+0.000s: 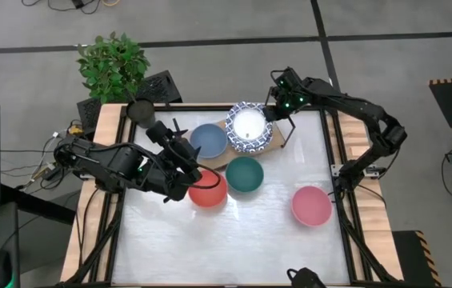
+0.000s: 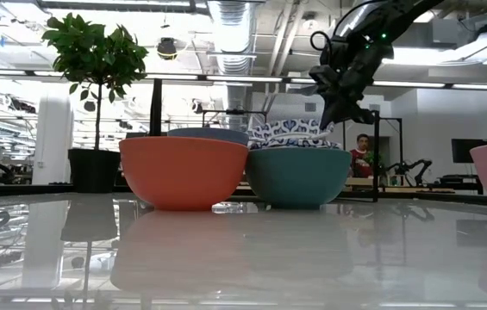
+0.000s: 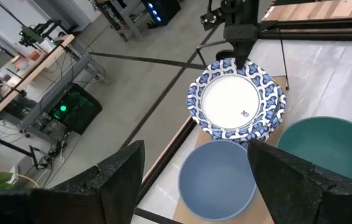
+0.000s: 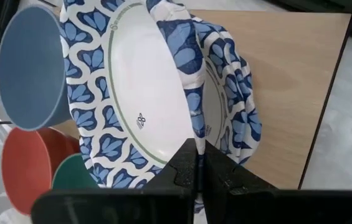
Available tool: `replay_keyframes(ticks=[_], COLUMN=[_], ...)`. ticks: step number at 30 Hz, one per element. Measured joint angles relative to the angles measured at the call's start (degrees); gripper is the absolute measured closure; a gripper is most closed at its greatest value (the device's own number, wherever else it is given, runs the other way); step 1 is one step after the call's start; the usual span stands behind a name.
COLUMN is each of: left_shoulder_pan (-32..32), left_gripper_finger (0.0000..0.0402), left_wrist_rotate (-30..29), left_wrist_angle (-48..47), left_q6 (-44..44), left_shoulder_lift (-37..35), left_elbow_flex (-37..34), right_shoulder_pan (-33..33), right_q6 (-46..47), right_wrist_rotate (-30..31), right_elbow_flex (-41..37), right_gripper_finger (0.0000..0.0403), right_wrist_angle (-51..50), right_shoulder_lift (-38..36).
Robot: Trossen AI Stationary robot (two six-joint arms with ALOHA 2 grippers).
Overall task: Place and stack bowls onto a shelf
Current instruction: Stack the white patterned bowl on top of the white patterned bowl
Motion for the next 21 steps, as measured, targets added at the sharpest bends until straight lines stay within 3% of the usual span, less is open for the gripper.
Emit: replay_keyframes(ticks=[6,21], left_shoulder_pan=[0.0,0.0], left_gripper_finger=[0.0129,0.0129], left_wrist_rotate=[0.0,-0.1], left_wrist_angle=[-0.4,-0.4], left_q6=[0.0,0.0], left_shoulder_lift=[0.0,0.0], left_elbow_flex=[0.0,0.0], right_shoulder_pan=[0.2,1.5], right_q6=[-2.7,-5.1], right_wrist_rotate=[-0.1,-1.4], right_elbow_flex=[0.0,0.0], right_gripper_finger=[0.0339,0.0194], right_wrist_angle=[-1.0,-3.3], right_shoulder_lift=[-0.1,-0.1])
